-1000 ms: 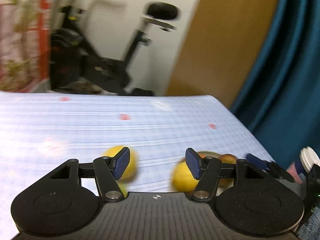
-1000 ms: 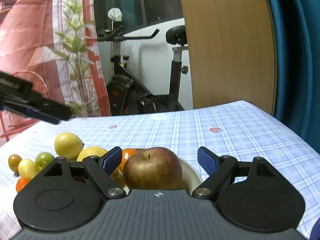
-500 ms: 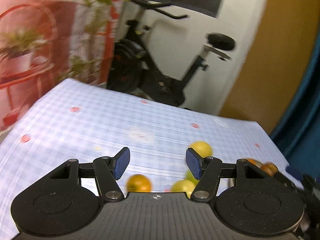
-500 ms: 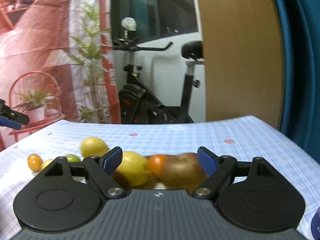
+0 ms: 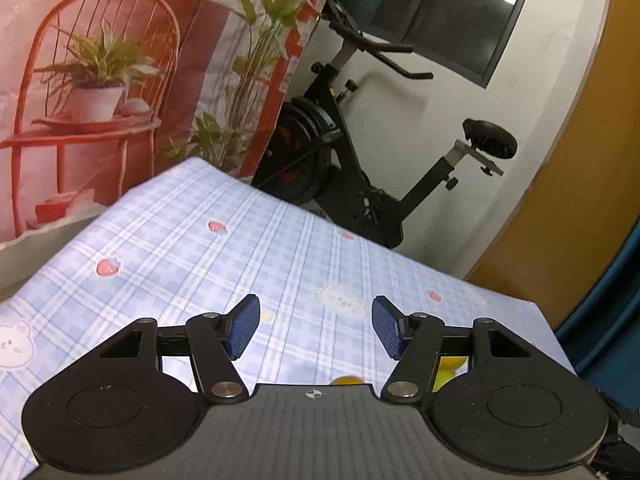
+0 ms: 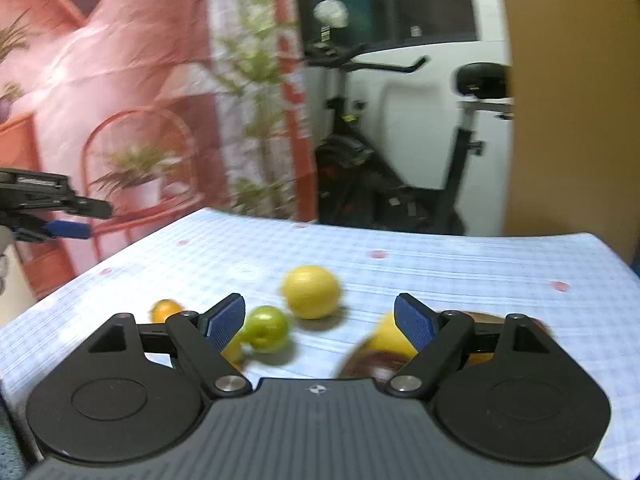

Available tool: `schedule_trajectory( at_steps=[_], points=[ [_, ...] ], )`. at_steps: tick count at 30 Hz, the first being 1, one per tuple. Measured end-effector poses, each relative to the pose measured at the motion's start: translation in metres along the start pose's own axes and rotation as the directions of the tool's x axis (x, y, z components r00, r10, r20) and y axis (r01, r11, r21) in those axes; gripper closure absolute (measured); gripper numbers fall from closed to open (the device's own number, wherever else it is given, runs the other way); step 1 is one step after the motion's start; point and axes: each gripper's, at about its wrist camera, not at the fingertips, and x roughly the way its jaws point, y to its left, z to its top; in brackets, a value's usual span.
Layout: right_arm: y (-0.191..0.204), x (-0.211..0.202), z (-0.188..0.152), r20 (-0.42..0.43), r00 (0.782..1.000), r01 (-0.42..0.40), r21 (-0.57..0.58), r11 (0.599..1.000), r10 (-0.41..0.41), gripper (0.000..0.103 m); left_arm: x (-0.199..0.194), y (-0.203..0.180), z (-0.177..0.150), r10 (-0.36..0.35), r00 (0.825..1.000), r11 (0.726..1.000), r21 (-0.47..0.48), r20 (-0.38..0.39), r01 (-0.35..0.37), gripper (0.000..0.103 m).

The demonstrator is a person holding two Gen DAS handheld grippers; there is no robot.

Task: Organize fruits
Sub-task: 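Move the left gripper to a yellowish orange on the table, then close the left gripper around the yellowish orange and lift it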

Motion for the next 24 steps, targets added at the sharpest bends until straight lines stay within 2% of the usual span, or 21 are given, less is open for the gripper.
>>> schedule_trajectory(
  at_steps=[5,10,13,15,17,20,24],
  points=[
    [0.033,0.028,0.005,-0.058,0.995,-0.087,-0.107,0.991,0.081,0.023,0.009,0.016,-0.008,-0.035,0.999,0.999,-0.027,-0.029,0.034,0.039],
    [0.06,0.059,0.003,-0.137,0.981,-0.165,-0.184,0.969,0.141,0.028,0.023,0.029,-0.016,-0.066,0.996,0.996,-0.063,-0.064,0.062,0.039],
    [0.078,0.08,0.002,-0.176,0.971,-0.203,-0.245,0.948,0.162,0.037,0.029,0.03,-0.02,-0.113,0.99,0.992,-0.072,-0.083,0.107,0.039],
    [0.088,0.094,0.001,-0.203,0.964,-0.227,-0.277,0.934,0.174,0.049,0.032,0.028,-0.023,-0.15,0.984,0.987,-0.075,-0.098,0.143,0.039],
    [0.098,0.109,-0.001,-0.234,0.956,-0.246,-0.302,0.921,0.178,0.05,0.034,0.025,-0.026,-0.192,0.975,0.98,-0.067,-0.115,0.185,0.039],
    [0.107,0.125,-0.007,-0.266,0.947,-0.262,-0.323,0.909,0.179,0.05,0.041,0.017,-0.031,-0.199,0.969,0.98,-0.022,-0.147,0.198,0.039],
    [0.111,0.14,-0.01,-0.295,0.94,-0.269,-0.324,0.907,0.174,0.051,0.052,0.012,-0.037,-0.226,0.952,0.973,0.005,-0.206,0.232,0.039]
  ],
)
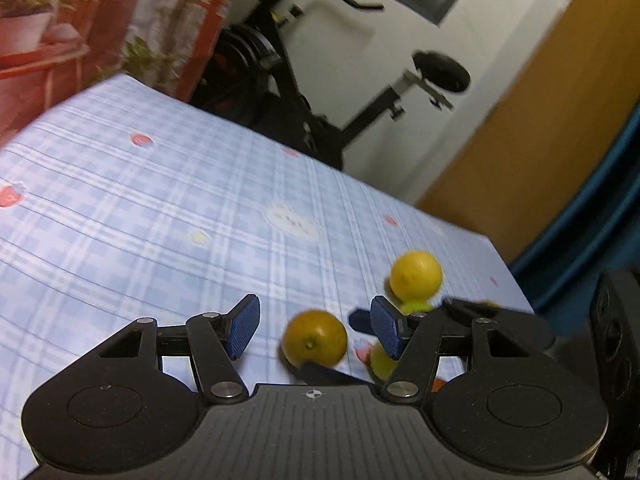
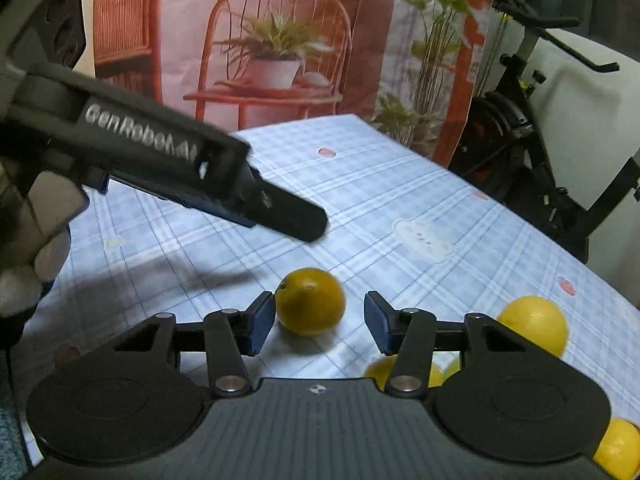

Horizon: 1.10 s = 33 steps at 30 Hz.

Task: Organize fruits
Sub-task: 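Close the left gripper around the yellowish orange and lift it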

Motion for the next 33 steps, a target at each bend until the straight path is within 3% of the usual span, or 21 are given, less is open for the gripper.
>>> schedule_trajectory(
  at_steps=[12,18,28,33],
  points=[
    [-0.003,0.015,0.0,-0.046,0.999,-0.01,0.013,1.0,0.01,0.052,0.013,0.004,-0.004,-0.027,0.999,1.0,0.005,-0.046,0.027,0.041],
    [-0.002,0.017,-0.002,-0.051,0.998,-0.021,0.02,1.0,0.022,0.056,0.023,0.005,-0.007,-0.033,0.996,0.999,0.002,-0.077,0.033,0.058],
    [-0.001,0.009,-0.002,-0.016,1.0,-0.013,0.046,0.999,0.014,0.057,0.012,0.007,-0.006,-0.08,0.997,0.996,-0.025,-0.022,0.08,0.061],
    [0.0,-0.006,-0.003,0.028,1.0,-0.008,0.076,0.997,0.006,0.057,0.003,-0.007,-0.007,-0.099,0.995,0.995,0.01,0.01,0.099,0.061]
  ],
)
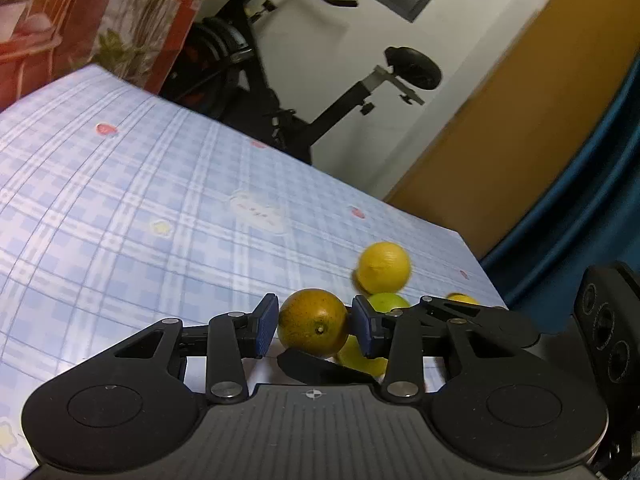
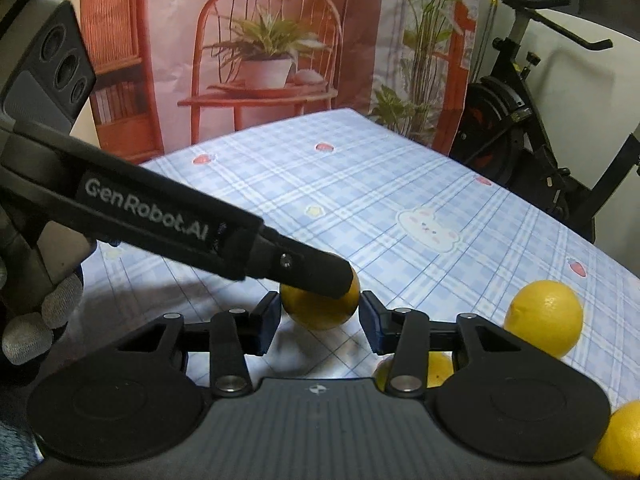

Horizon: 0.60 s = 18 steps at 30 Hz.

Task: Organize fruits
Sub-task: 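Close the left gripper around the yellowish orange and lift it, then carry the yellowish orange onto the beige plate and open the left gripper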

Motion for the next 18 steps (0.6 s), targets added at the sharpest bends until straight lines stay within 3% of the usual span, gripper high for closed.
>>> schedule_trajectory(
  at_steps=[8,18],
  points=[
    [-0.008,-0.035,-0.016,0.055,0.998,0.036,0.055,0.998,-0.039,0.057,0.008,-0.045,-0.003,0.0,1.0,0.994,0.107,-0.009,0.001,0.061],
    [-0.032,-0.083,-0.034,0.148,0.986,0.055,0.167,0.984,-0.08,0.057,0.02,-0.1,-0.003,0.013,1.0,0.964,0.264,-0.025,-0.005,0.061]
  ],
)
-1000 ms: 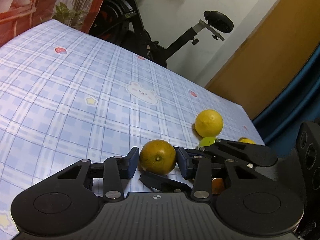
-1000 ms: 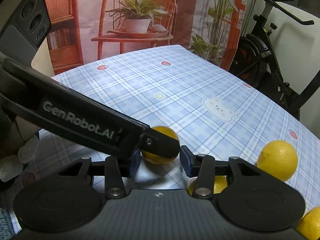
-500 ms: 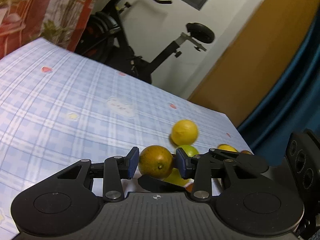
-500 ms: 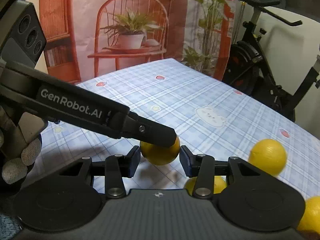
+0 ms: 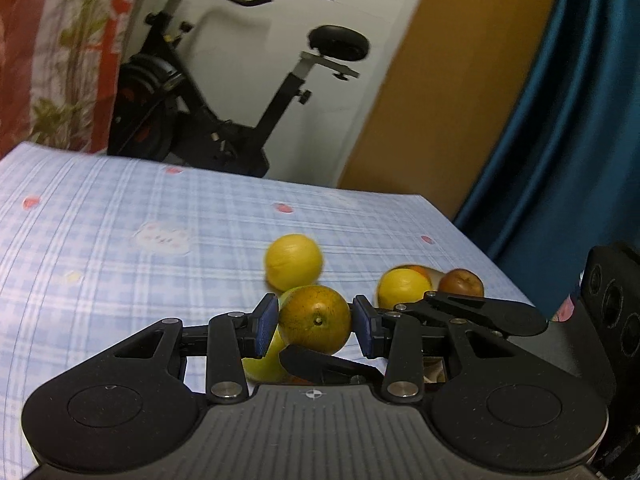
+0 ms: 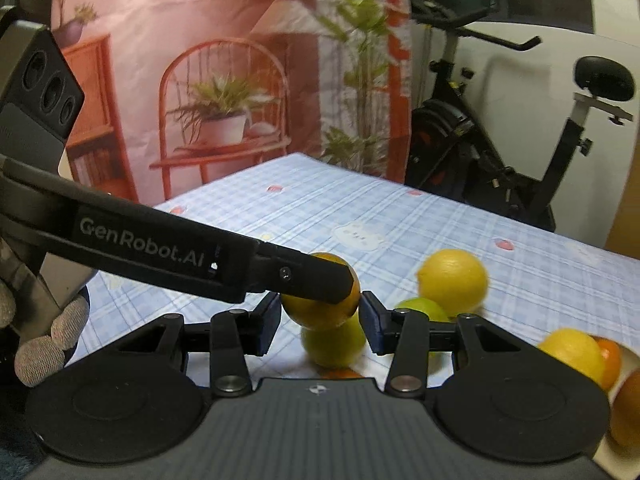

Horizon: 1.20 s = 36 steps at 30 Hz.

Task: Organize fruits
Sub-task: 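Carry the yellowish orange onto the beige plate and open the left gripper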

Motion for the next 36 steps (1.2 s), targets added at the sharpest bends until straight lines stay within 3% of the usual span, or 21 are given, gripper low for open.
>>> schedule_trajectory(
  at_steps=[10,22,36],
  points=[
    [-0.041,-0.047,-0.013,0.064,0.994,0.08,0.131,0.988,-0.089,0.057,0.031,-0.053,0.008,-0.06,0.996,0.987,0.147,-0.067,0.069,0.06],
    [-0.094,-0.095,-0.037,0.054,0.966,0.229,0.274,0.934,-0.253,0.057,0.085,-0.105,0.007,-0.132,0.975,0.962,0.216,-0.18,0.17,0.058],
    [-0.127,-0.099,-0.053,0.03,0.951,0.269,0.408,0.873,-0.307,0.056,0.117,-0.124,0.004,-0.107,0.965,0.951,0.26,-0.239,0.17,0.058]
  ],
)
